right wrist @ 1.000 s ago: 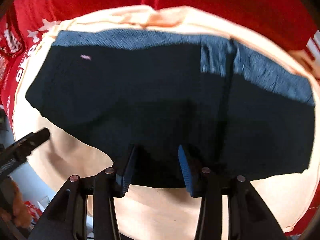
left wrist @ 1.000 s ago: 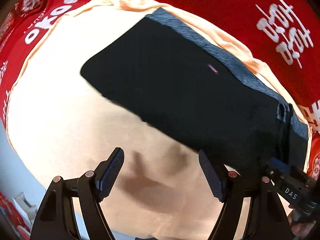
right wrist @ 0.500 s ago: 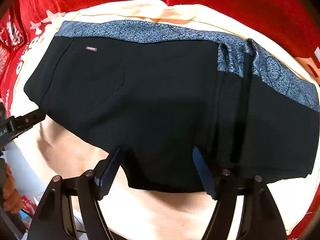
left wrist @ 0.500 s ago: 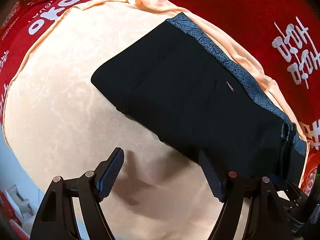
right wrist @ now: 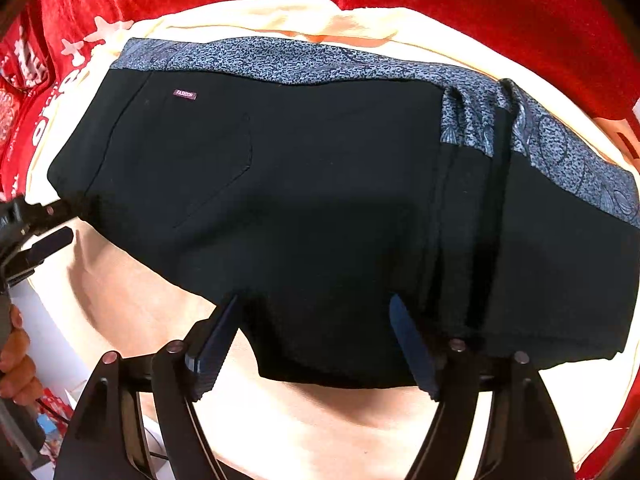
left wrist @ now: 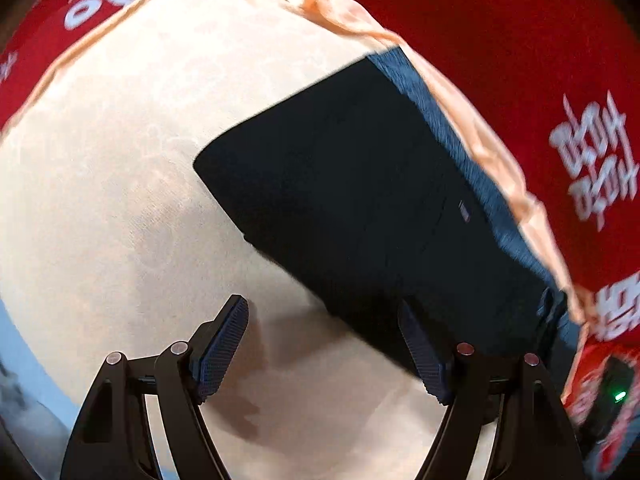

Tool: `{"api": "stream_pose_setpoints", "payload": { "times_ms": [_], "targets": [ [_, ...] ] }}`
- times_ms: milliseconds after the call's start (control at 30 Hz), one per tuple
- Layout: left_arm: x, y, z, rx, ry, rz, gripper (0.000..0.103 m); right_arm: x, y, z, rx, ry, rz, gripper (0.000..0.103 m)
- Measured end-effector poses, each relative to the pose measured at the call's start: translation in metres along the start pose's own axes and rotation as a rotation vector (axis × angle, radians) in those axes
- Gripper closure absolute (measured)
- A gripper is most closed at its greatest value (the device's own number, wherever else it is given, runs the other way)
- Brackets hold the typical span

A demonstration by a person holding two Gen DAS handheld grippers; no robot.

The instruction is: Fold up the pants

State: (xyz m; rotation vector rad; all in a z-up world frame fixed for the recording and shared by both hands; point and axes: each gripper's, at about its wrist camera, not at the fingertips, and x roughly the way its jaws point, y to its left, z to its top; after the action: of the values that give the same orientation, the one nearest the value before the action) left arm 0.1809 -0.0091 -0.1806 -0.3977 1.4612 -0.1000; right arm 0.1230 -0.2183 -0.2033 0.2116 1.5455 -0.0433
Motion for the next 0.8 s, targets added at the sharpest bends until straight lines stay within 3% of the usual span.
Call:
{"api": "stream_pose_setpoints", "payload": {
  "times_ms": [133,400,567,667,800],
  "targets": [
    [0.001,0.016,0.004,-0.075,-0.005,-0.078,0.025,0.001,-0.001,0.000,0.001,-0.002,0.004,0.023],
    [0.006,0.020,0.011,-0.094,-0.003,-0.237,0.025,-0.001,-0.002,0.000,0.001,-0.003,0.005,0.022],
    [0.014,0.017,0.017,-0.118,-0.035,-0.268,0.025,-0.001,-0.004,0.000,0.001,-0.004,0.008,0.022],
    [0.016,0.016,0.021,-0.127,-0.050,-0.302,0.014,-0.003,-0.007,0.000,0.004,-0.007,0.016,0.022],
    [0.014,0.003,0.024,-0.090,-0.059,-0.263,0.013,-0.005,-0.012,0.001,0.011,-0.013,0.028,0.022]
  ]
}}
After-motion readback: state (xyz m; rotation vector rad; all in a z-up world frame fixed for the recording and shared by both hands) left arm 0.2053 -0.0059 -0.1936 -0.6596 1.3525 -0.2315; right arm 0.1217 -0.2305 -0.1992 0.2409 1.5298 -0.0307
